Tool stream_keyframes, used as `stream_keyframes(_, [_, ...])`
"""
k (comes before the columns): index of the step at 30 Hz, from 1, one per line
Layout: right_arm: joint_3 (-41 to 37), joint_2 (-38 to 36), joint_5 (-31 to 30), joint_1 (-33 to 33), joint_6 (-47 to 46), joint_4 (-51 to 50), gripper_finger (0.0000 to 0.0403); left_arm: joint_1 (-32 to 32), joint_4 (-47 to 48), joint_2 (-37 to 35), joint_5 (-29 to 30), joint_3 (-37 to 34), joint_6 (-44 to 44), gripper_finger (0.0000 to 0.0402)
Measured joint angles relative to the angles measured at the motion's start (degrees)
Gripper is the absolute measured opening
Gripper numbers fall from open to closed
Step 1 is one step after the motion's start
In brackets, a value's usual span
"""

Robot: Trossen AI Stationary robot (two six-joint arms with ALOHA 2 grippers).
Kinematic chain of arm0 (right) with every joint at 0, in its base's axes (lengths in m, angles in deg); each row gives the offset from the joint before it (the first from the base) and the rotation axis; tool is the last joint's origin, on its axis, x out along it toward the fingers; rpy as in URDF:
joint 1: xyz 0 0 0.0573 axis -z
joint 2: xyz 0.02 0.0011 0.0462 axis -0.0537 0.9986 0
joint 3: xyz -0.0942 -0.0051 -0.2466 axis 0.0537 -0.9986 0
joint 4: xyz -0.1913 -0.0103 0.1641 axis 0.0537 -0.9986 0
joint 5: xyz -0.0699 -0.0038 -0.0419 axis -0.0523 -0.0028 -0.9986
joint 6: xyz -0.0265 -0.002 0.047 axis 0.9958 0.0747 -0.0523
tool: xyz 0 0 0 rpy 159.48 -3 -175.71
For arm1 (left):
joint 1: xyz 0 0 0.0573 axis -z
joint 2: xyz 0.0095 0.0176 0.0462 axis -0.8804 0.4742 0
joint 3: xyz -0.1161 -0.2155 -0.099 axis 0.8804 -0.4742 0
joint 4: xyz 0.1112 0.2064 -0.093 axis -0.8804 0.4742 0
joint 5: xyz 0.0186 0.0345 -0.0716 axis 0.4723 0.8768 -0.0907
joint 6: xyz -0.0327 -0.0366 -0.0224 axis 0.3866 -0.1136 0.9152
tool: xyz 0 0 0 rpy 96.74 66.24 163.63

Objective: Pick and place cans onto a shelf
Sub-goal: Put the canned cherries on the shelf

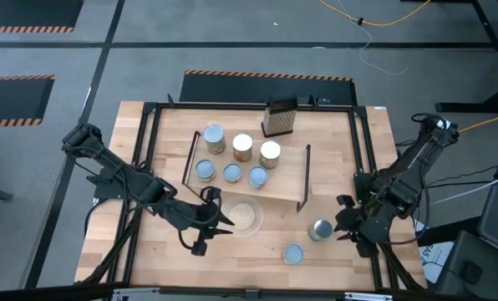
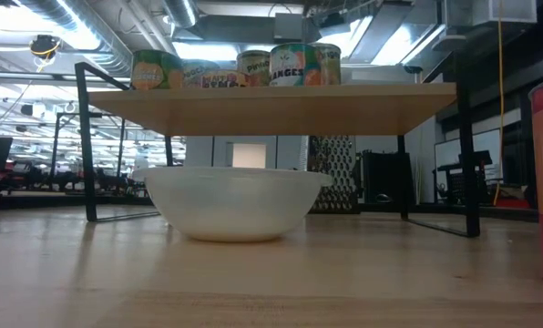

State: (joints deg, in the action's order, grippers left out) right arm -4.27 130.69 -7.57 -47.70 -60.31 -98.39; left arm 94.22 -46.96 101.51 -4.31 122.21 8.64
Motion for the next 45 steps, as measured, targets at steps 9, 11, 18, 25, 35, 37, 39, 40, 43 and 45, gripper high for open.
stream_keyframes(9, [0.0,3.6,1.0,-0.5,16.6,-0.7,0.0126,0.0,-1.1,0.0,0.0,0.0,0.0,0.0094])
stream_keyframes(11, [0.0,4.7,1.1,-0.5,21.8,-0.8,0.0126,0.0,-1.1,0.0,0.0,0.0,0.0,0.0094])
stream_keyframes(18, [0.0,8.4,0.9,-0.4,33.1,-2.7,0.0126,0.0,-1.1,0.0,0.0,0.0,0.0,0.0094])
stream_keyframes(25, [0.0,11.8,0.5,-0.3,38.3,-6.5,0.0126,0.0,-1.1,0.0,0.0,0.0,0.0,0.0094])
stream_keyframes(35, [0.1,16.1,-4.9,-0.3,40.4,-7.4,0.0126,0.0,-1.1,0.0,0.0,0.0,0.0,0.0094])
stream_keyframes(37, [0.2,16.6,-4.9,-0.3,40.4,-7.5,0.0126,0.0,-1.0,0.0,0.0,0.0,0.0,0.0094])
stream_keyframes(39, [0.3,17.0,-5.1,-0.3,40.4,-7.5,0.0124,0.0,-1.0,0.0,0.0,0.0,0.0,0.0094])
stream_keyframes(40, [0.3,17.1,-5.1,-0.3,40.4,-7.5,0.0120,0.0,-1.0,0.0,-0.1,0.0,0.0,0.0094])
stream_keyframes(43, [0.3,17.1,-5.1,-0.3,40.4,-7.1,0.0097,0.0,-0.9,0.0,-0.1,0.0,0.0,0.0094])
stream_keyframes(45, [0.3,17.1,-5.0,-0.3,40.1,-6.6,0.0076,0.0,-0.9,0.0,-0.1,0.0,0.0,0.0094])
